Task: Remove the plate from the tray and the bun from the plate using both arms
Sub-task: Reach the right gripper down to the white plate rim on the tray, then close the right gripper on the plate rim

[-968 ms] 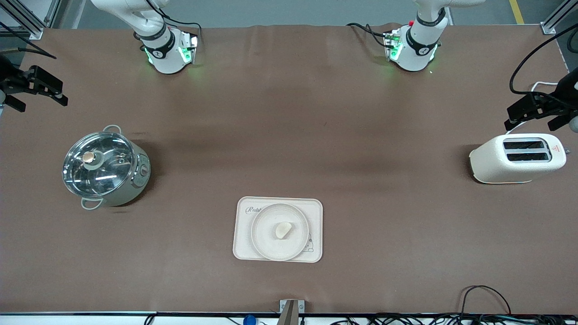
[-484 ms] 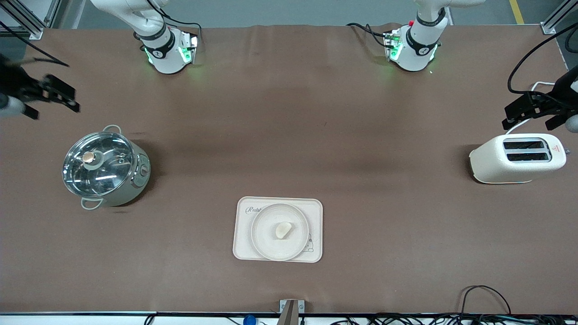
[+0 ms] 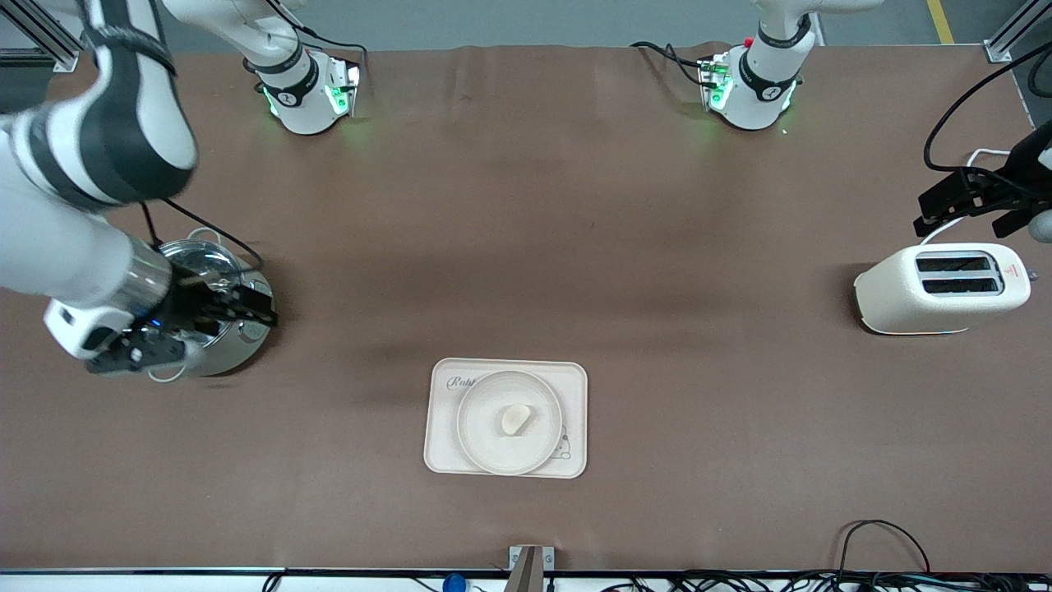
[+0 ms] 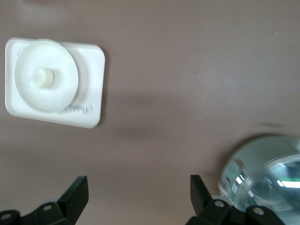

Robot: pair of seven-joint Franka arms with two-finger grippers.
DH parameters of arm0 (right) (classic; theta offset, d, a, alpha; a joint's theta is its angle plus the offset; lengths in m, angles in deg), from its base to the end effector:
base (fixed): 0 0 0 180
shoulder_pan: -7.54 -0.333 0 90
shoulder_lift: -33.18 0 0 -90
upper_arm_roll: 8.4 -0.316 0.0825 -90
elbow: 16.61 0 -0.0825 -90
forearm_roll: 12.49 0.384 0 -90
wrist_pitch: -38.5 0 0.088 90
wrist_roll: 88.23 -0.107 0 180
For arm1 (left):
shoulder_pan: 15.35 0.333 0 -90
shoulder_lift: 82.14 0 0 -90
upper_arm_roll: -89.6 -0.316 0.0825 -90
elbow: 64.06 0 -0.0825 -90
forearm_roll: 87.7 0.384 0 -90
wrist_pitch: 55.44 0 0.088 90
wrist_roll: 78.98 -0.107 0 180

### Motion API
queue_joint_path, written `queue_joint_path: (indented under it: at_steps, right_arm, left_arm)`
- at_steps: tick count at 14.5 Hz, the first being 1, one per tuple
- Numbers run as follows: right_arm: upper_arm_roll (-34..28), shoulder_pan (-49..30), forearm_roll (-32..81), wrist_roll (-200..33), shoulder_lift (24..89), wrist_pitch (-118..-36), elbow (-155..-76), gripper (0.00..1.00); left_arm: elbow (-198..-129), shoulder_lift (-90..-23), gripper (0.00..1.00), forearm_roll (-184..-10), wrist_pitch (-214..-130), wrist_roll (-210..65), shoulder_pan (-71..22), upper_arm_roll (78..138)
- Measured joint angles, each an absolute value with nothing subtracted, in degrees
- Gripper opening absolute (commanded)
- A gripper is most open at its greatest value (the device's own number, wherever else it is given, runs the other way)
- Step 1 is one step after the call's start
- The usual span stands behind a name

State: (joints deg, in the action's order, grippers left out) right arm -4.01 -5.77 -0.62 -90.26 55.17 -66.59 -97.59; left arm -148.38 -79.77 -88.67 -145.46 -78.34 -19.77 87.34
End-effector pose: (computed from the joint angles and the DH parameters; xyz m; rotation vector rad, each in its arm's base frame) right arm 0.6675 0.1298 0.4875 -2.9640 -0.1129 -0.0319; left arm 0.5677 -0.0238 0.6482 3.1233 -0.0423 0.0902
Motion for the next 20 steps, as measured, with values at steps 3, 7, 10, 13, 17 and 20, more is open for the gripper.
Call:
queue_joint_path:
  at_steps: [3, 7, 10, 13, 17, 20]
  right_arm:
    - [-4.13, -9.62, 1.27, -94.56, 62.43, -75.27, -94.69, 0.81]
    - [-4.13, -13.18, 6.24, -95.95, 72.24, -84.63, -90.71, 0.73]
    - [-5.73, -13.74, 9.79, -95.94, 77.56, -90.7, -89.29, 0.68]
    - [-9.44, -14.06, 10.17, -96.15, 82.06, -96.86, -88.67, 0.64]
    - [-11.59, -14.23, 10.21, -96.61, 86.34, -99.46, -87.28, 0.58]
    - [-11.76, -14.21, 10.32, -96.63, 87.49, -99.52, -86.08, 0.56]
  left_arm:
    - [-148.36, -79.73, 1.0, -88.67, -145.42, -78.36, -19.69, 87.34]
    - [-148.35, -79.7, 1.0, -88.67, -145.41, -78.39, -19.67, 87.33]
    - [-148.33, -79.69, 1.0, -88.67, -145.4, -78.39, -19.67, 87.33]
    - [-148.32, -79.69, 1.0, -88.67, -145.39, -78.4, -19.66, 87.33]
    - [-148.32, -79.69, 1.0, -88.67, -145.39, -78.4, -19.66, 87.32]
    - [-148.32, -79.69, 1.0, -88.67, -145.39, -78.43, -19.63, 87.32]
